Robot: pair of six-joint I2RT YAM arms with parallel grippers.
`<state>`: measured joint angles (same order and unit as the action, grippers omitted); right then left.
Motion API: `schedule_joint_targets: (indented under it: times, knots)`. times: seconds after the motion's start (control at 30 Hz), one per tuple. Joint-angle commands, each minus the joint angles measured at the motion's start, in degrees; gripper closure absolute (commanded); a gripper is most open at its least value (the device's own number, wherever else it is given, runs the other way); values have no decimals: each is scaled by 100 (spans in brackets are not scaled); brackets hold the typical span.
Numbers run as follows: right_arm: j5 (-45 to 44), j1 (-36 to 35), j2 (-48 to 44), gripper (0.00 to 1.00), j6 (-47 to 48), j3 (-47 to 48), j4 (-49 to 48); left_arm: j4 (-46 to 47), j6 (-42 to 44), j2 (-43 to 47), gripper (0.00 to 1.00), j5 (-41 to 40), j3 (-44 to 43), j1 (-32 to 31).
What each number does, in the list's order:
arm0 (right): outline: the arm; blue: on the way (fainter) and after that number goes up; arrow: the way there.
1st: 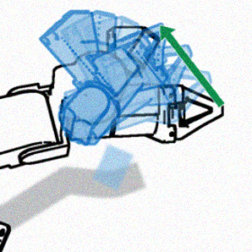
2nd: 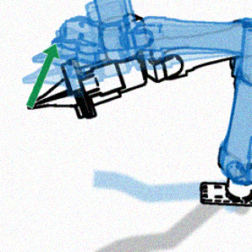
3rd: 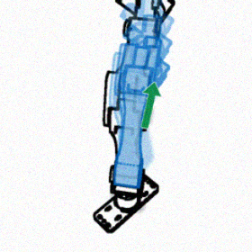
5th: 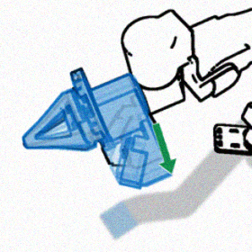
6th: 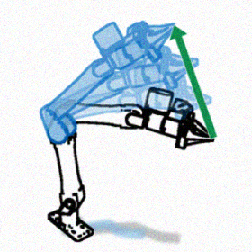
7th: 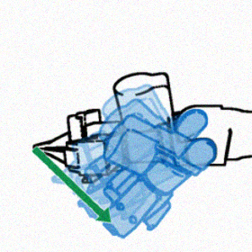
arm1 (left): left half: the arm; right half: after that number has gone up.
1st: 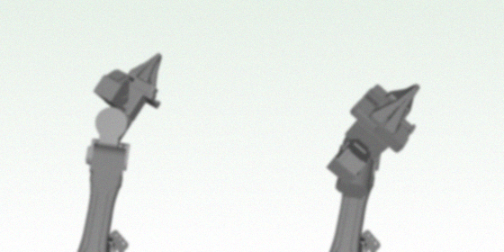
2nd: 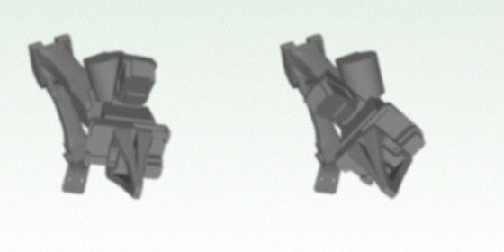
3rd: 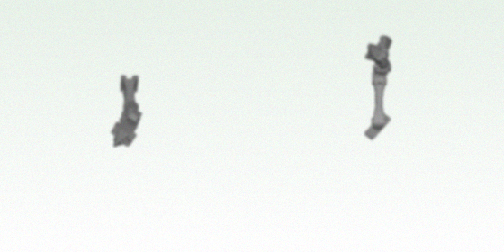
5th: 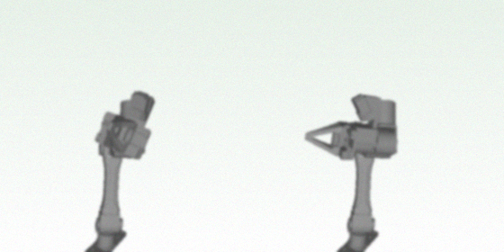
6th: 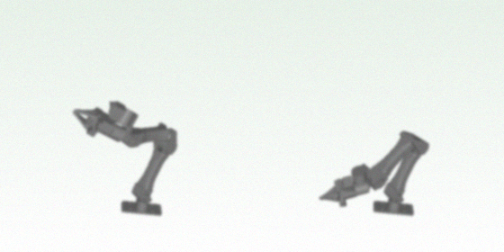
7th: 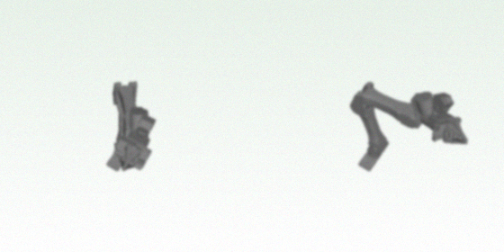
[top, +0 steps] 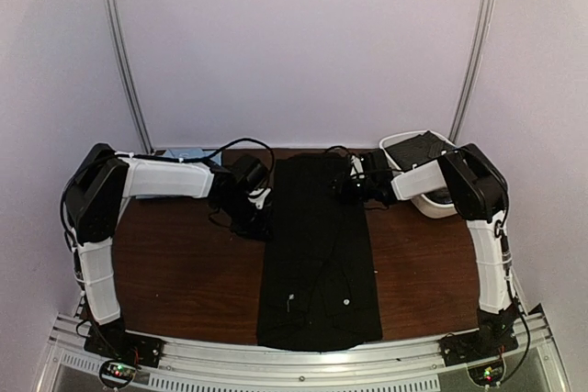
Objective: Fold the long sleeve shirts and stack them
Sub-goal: Smooth out the rectangle-folded shirt at the center of the board.
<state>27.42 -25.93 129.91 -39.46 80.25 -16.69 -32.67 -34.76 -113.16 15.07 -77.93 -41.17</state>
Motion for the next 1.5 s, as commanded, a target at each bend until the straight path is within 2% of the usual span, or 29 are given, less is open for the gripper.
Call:
schedule_joint_targets:
  times: [0.0, 0.47, 0.63, 0.97, 1.2, 1.47]
  knots:
    - [104, 18, 115, 62, -26, 390, 411, 129, 191, 37, 83, 171, -290, 48]
    - [-714, -226, -1467, 60, 472, -285, 918, 573, 496, 93, 83, 1374, -268, -197]
    - [-587, -475, -1756, 59, 531, -499, 961, 591, 741, 192, 83, 1677, 82, -352]
    - [-243, -1033, -1358, 60, 284, -456, 746, 842, 682, 51, 80, 1915, 306, -498]
    - [-137, -1022, -905, 60, 251, -364, 652, 819, 725, 276, 80, 2170, 721, -590]
    - [-316, -748, -303, 61, 262, -65, 707, 347, 944, 339, 80, 2197, 1048, -712]
